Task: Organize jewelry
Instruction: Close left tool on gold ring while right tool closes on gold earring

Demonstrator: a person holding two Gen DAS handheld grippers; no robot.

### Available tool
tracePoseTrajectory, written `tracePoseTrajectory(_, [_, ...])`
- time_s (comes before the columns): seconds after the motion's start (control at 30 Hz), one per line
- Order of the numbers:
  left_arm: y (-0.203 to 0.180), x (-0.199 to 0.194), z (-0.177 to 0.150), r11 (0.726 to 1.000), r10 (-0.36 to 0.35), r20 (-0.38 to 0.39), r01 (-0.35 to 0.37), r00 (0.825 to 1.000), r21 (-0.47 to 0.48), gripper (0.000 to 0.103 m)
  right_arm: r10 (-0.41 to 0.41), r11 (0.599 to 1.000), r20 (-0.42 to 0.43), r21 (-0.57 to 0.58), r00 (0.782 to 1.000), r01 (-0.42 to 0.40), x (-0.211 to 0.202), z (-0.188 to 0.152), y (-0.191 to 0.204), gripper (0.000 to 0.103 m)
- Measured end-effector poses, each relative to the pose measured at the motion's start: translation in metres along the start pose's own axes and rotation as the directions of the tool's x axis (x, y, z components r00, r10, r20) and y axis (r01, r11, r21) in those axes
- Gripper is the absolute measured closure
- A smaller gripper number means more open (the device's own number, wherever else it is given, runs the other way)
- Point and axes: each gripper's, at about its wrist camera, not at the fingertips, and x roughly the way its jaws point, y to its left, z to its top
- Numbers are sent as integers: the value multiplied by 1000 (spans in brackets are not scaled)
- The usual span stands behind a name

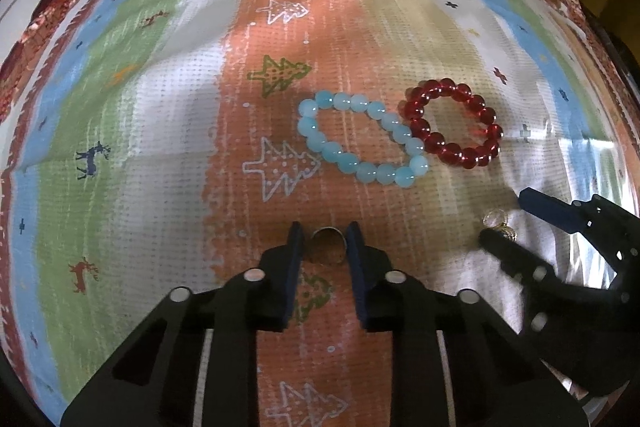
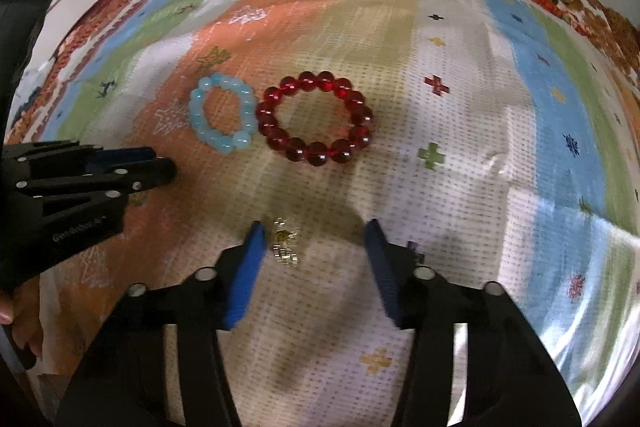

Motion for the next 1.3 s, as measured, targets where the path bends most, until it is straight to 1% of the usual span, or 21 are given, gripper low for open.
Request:
tracePoseTrajectory(0.07, [1,0,0,1000,-3,1,3,1000,4,84,-2,1000,2,13,1000,2,0,0,-5,74])
tracePoseTrajectory(0.1, [1,0,0,1000,-3,1,3,1000,8,84,1,1000,3,16,1000,-2,0,-1,-7,78])
tracePoseTrajectory(0.13, [0,0,0,1000,-6,0,6,1000,9,84,7,1000,3,19,1000,-7,0,-1,-8,85])
tracePoseTrajectory(0.17, [1,0,-1,1000,-11,0,11,1000,6,84,18,1000,1,24,1000,-18,0,-1,-10,87])
tracePoseTrajectory(0.3, [4,-1,-1,1000,-30,-3,30,1000,-3,84,64,996,-3,64,998,-64,-1,-1,-18,88])
tracePoseTrajectory(0.37, [4,-1,-1,1000,-31,-4,31,1000,-3,84,73,995,-7,75,997,-73,-1,-1,-19,88])
tracePoseTrajectory(0.73, [4,-2,-1,999,-32,-3,32,999,-3,84,78,993,-13,94,997,-76,-6,-2,-20,89])
tracePoseTrajectory(1.3, [-2,-27,-6,998,-58,35,58,998,-5,84,101,991,40,82,994,-104,-38,-4,-18,89])
